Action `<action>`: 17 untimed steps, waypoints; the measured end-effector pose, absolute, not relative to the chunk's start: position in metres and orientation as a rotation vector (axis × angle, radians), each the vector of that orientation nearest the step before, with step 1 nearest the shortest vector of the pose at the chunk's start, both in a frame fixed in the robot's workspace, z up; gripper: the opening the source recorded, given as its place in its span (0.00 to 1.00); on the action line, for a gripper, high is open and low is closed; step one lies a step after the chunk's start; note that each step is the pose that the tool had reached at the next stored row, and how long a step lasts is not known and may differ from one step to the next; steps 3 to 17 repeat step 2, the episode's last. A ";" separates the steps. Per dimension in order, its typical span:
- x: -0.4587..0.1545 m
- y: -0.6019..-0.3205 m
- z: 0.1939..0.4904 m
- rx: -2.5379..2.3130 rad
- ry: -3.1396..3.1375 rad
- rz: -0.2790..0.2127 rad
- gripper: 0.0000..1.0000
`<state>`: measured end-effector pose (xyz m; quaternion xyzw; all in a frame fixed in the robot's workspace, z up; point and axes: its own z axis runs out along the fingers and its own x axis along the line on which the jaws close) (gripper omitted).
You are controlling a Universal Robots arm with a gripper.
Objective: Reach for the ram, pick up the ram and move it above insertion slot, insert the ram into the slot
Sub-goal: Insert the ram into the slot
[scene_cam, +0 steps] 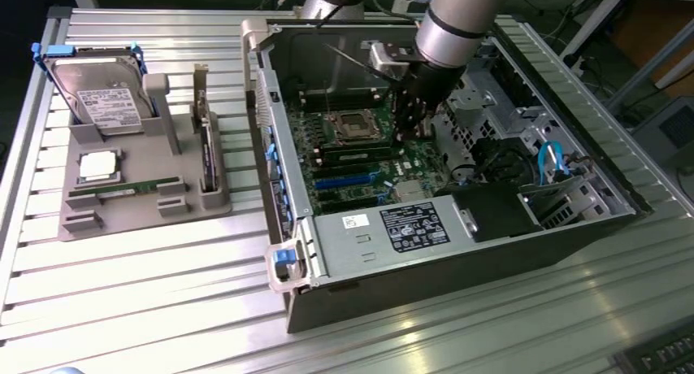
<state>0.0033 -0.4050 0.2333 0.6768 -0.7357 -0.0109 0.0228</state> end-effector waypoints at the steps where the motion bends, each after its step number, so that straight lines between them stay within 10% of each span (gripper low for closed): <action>1: 0.003 -0.405 0.233 2.096 -2.278 -0.034 0.11; 17: 0.003 -0.405 0.233 2.096 -2.278 -0.034 0.11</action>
